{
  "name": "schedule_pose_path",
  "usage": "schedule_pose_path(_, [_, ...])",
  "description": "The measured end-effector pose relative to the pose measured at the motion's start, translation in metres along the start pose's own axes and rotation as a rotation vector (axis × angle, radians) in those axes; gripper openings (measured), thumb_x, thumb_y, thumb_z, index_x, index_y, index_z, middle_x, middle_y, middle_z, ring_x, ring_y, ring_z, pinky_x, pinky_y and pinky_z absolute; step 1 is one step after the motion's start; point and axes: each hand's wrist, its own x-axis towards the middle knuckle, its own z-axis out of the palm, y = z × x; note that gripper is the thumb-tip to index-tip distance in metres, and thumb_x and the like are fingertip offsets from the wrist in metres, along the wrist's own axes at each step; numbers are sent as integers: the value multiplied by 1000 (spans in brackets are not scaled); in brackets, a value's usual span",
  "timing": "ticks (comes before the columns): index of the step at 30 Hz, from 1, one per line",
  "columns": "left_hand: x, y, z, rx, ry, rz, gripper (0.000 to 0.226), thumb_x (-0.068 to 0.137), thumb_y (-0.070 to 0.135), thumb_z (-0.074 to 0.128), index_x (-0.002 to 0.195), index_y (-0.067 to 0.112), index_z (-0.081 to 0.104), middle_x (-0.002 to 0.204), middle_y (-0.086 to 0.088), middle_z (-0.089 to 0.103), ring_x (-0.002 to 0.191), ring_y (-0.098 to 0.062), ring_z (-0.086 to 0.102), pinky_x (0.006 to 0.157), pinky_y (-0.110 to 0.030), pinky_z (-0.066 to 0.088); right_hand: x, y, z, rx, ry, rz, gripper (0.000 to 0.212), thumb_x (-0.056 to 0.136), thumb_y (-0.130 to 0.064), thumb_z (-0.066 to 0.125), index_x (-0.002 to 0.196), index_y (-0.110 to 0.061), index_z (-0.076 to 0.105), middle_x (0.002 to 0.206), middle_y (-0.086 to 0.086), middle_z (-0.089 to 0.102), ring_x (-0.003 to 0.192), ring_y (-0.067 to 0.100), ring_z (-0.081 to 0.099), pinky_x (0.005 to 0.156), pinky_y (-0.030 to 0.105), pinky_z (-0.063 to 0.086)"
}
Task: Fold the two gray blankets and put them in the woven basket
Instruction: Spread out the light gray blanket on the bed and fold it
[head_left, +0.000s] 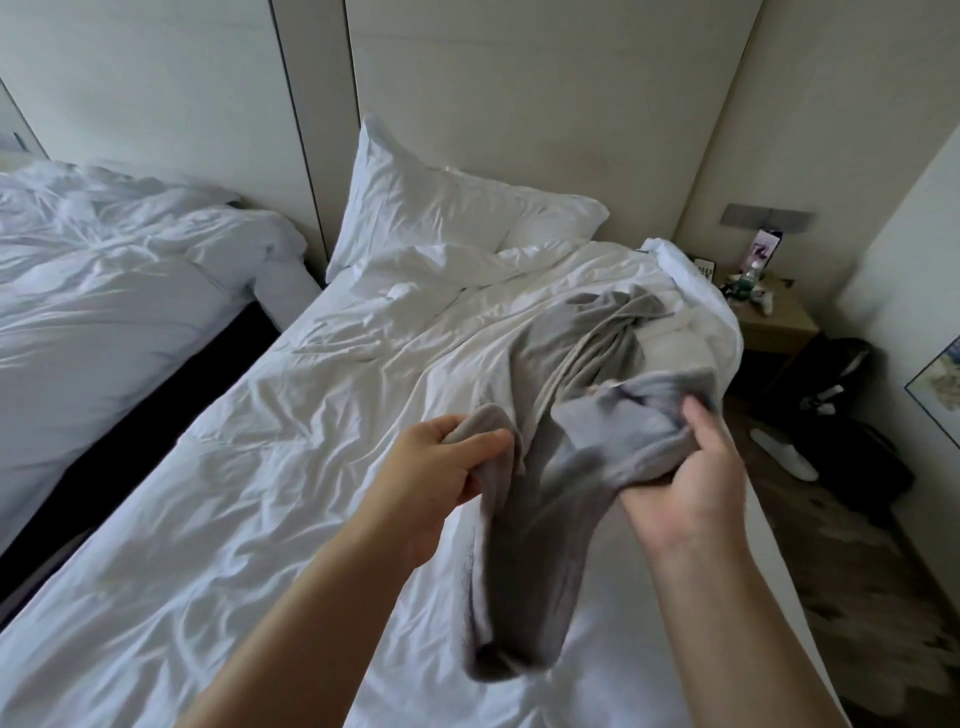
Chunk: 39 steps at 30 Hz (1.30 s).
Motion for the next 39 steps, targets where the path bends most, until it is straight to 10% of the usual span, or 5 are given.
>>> schedule_pose_path(2, [-1,0,2,-28,-31,7,13,85,9,66,76,14,75,75,-9,71,71,-18,65,70,-25,55,-9,-1,8,-32,-15,-175,26,95,-15,50,116,-13,65,114,8,68,106,21,62,100,31,43])
schedule_pose_path(7, [-3,-3,12,14,-73,1,29,87,-6,49,81,9,73,79,-13,66,73,-22,56,74,-28,52,-36,49,12,-1038,-520,-288,36,91,2,53,99,-28,73,103,-16,73,104,-3,64,87,11,47])
schedule_pose_path(24, [-5,-9,5,-197,-85,-124,44,91,-2,48,58,9,74,60,-6,59,63,-17,62,73,-33,59,-38,49,0,-998,-114,-595,13,83,-14,73,86,-27,72,83,-8,74,83,4,69,78,21,55])
schedule_pose_path(32, [-5,-15,-3,-198,-195,-151,38,95,38,50,93,13,78,82,-7,73,72,-12,70,65,-23,55,-41,55,-2,-1165,-511,-534,20,81,-4,73,89,-22,77,89,-10,70,84,-1,67,77,9,48])
schedule_pose_path(39, [-2,-12,-7,-317,-100,-300,16,91,11,58,87,1,69,62,-5,64,48,-7,57,46,-14,48,-35,80,-26,-1147,-367,-709,33,76,-10,66,97,-32,56,93,-6,65,86,6,65,74,14,50])
